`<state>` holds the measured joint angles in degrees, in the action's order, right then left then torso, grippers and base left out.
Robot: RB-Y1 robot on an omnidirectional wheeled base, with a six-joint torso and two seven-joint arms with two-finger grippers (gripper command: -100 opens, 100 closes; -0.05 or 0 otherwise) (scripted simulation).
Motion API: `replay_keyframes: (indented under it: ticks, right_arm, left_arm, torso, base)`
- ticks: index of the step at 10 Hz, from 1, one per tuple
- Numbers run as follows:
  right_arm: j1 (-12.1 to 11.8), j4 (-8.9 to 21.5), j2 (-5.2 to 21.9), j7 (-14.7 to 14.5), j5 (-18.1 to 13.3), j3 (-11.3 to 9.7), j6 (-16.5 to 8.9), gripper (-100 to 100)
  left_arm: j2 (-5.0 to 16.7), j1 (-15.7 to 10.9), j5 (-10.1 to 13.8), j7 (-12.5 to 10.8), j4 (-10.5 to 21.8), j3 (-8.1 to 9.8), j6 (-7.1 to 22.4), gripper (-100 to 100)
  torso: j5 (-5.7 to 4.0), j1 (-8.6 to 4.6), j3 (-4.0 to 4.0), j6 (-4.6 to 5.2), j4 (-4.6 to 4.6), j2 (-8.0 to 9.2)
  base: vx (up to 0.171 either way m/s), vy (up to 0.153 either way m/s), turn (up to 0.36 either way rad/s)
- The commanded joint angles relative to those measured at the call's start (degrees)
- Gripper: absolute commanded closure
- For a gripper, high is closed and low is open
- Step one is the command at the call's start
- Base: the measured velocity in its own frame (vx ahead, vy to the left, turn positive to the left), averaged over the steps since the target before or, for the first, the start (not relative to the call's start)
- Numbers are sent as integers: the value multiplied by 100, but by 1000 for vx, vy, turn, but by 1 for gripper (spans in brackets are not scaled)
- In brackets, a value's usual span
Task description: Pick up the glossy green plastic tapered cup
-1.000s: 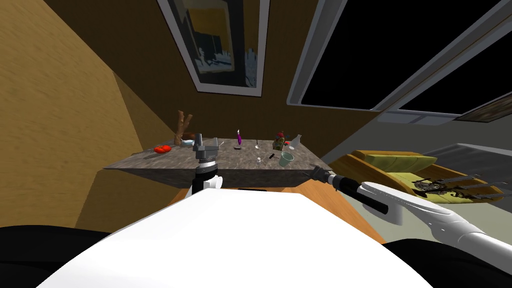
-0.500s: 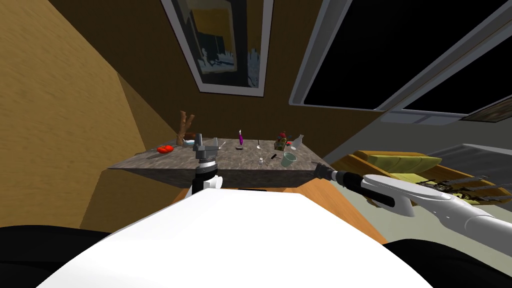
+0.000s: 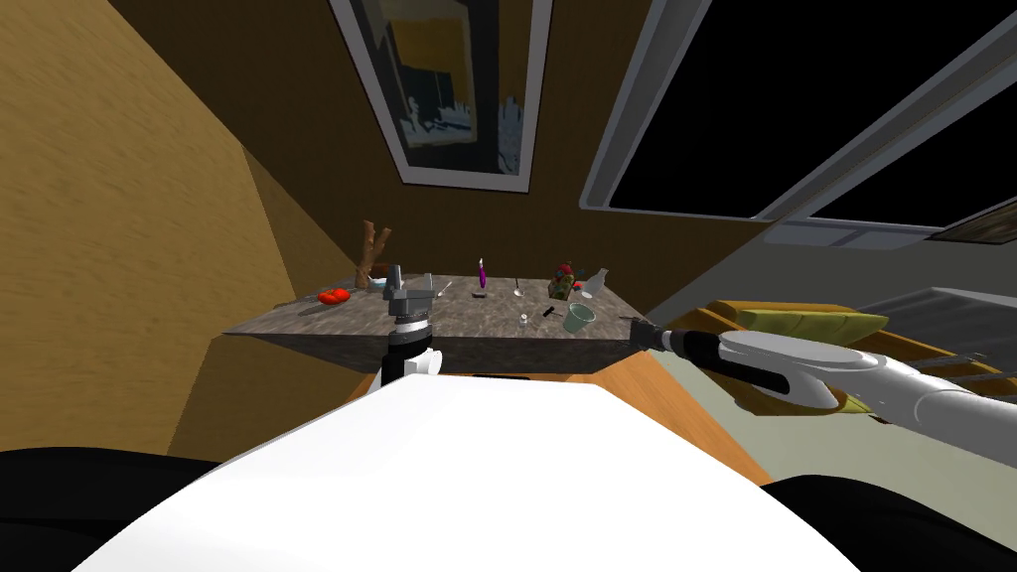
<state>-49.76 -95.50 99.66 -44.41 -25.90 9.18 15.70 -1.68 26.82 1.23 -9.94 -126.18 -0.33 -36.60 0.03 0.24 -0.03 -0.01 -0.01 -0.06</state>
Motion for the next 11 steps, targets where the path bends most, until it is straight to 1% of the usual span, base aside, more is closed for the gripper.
replay_keyframes:
  ticks: [1, 2, 3, 5, 6, 7, 8, 10, 11]
  right_arm:
    - [-80, 48, 220, -81, -48, 73, 28, -100]
    - [-153, 146, 427, -213, -139, 125, 71, -100]
    - [-153, 146, 509, -213, -139, 125, 71, -100]
    - [-292, 327, 922, -454, -308, 217, 164, -100]
    - [-292, 327, 1033, -454, -308, 217, 164, -100]
    - [-360, 407, 1267, -561, -385, 258, 214, -100]
    - [-425, 480, 1427, -661, -458, 294, 265, -100]
    - [-425, 480, 1481, -661, -458, 294, 265, -100]
    - [-490, 544, 1676, -752, -525, 325, 318, -100]
  left_arm:
    - [0, 0, 0, 0, 0, 0, 0, 0]
    - [0, 0, 0, 0, 0, 0, 0, 0]
    - [0, 0, 0, 0, 0, 0, 0, 0]
    - [0, 0, 0, 0, 0, 0, 0, 0]
    - [0, 0, 0, 0, 0, 0, 0, 0]
    - [0, 0, 0, 0, 0, 0, 0, 0]
    - [0, 0, 0, 0, 0, 0, 0, 0]
    - [0, 0, 0, 0, 0, 0, 0, 0]
    - [0, 0, 0, 0, 0, 0, 0, 0]
  torso:
    - [0, 0, 0, 0, 0, 0]
    - [0, -3, 1, 1, 0, 1]
    - [-1, -4, 2, 0, 1, 3]
    - [0, 2, 1, 0, 0, 1]
    - [3, 13, 1, 0, 0, 2]
    - [3, 8, 2, 1, 1, 3]
    - [1, 3, 1, 1, 1, 2]
    - [0, 2, 1, 2, 1, 2]
    - [-2, -9, 3, 3, 1, 4]
  base:
    - [5, 48, 6]
    - [-1, 44, 16]
    - [2, 45, 11]
    - [5, 79, 21]
    - [1, 74, 4]
    - [5, 58, 12]
    - [2, 71, 29]
    - [5, 44, 2]
    - [5, 33, 12]
